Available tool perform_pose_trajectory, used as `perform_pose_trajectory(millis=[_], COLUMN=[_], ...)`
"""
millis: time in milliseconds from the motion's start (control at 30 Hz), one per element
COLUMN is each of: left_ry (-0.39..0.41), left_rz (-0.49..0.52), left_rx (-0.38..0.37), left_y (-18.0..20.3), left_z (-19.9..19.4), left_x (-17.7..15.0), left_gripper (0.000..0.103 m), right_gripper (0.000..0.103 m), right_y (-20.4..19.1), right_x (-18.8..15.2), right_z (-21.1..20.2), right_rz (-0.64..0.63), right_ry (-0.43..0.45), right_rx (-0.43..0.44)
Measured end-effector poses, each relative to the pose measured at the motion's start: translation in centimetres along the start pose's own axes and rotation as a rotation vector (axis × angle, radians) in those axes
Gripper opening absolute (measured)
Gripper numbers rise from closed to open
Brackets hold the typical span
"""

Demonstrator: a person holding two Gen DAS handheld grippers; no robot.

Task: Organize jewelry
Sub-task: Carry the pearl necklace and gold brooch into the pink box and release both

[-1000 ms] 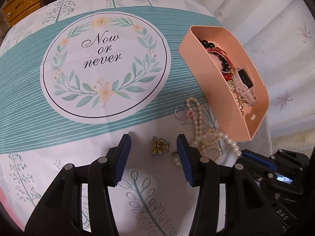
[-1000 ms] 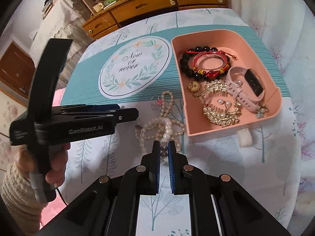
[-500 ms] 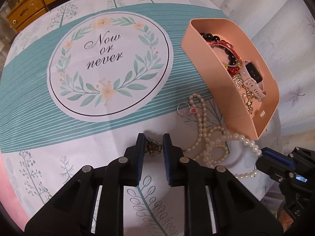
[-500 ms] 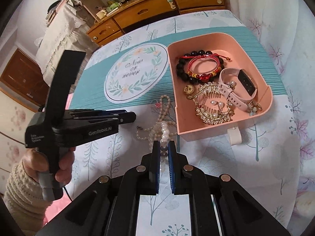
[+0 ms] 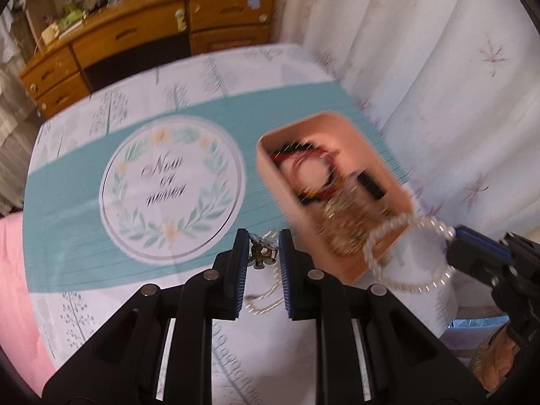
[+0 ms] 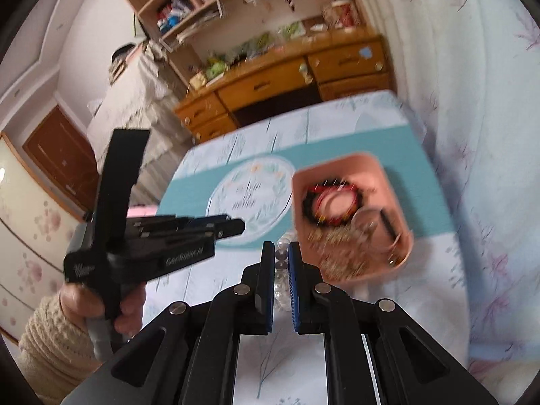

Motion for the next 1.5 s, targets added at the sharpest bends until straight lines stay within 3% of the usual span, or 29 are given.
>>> perform_pose_trajectory(millis=[167, 500, 667, 733, 800, 867, 1267, 1433, 1500], left_ry=[0.035, 0.038, 0.004, -0.015, -0.032, -0.048, -0.104, -0.091, -0.08], left_rz=[0.014, 0.026, 0.017, 0.011, 0.01, 0.008, -0.006, 0.009, 0.018], left_rx=[-0.009, 0.005, 0.009, 0.008, 0.004, 0.004, -0.002, -0.009, -0.006], left_y=[2.4, 4.7, 4.5, 4.5, 4.5, 4.6, 4.6, 4.6, 4.5], left_z=[0.2, 3.6, 6.2, 7.4, 8.3, 9.2, 11.2, 10.3, 9.5], left_x=[2.4, 4.9, 5.2, 5.1, 5.0, 4.8, 4.4, 4.1, 3.9], left_gripper=[0.015, 0.015, 0.015, 0.015, 0.015, 0.015, 0.018, 0.036, 0.037], right_gripper=[0.008, 0.008, 0.011, 0.017, 0.033, 0.038, 0.038, 0.038, 0.038], right_y=[2.1, 4.2, 7.8, 9.0, 9.7, 10.4, 9.7, 8.8, 8.4], right_x=[2.1, 0.9, -1.1, -1.2, -1.3, -1.1, -0.8, -1.2, -1.5], right_z=[0.4, 6.7, 9.8, 10.0, 9.8, 9.3, 7.3, 6.5, 6.2], right_rz=[0.004, -0.008, -0.026, -0.008, 0.007, 0.025, 0.008, -0.01, -0.018], right_ry=[0.01, -0.124, -0.2, -0.194, -0.182, -0.153, -0.12, -0.115, -0.117], right_rx=[-0.01, 0.035, -0.106, -0.12, -0.114, -0.112, -0.077, -0.069, -0.068])
Point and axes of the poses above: each gripper's, at about its wrist camera, not at the fingertips, and z roughly the way its jaws point, y to its right, x to its top, the point moved 10 cm from there along z, roughly the way its jaws point, and after that the axes turned 4 degrees about -x, right-handed, at the moved point
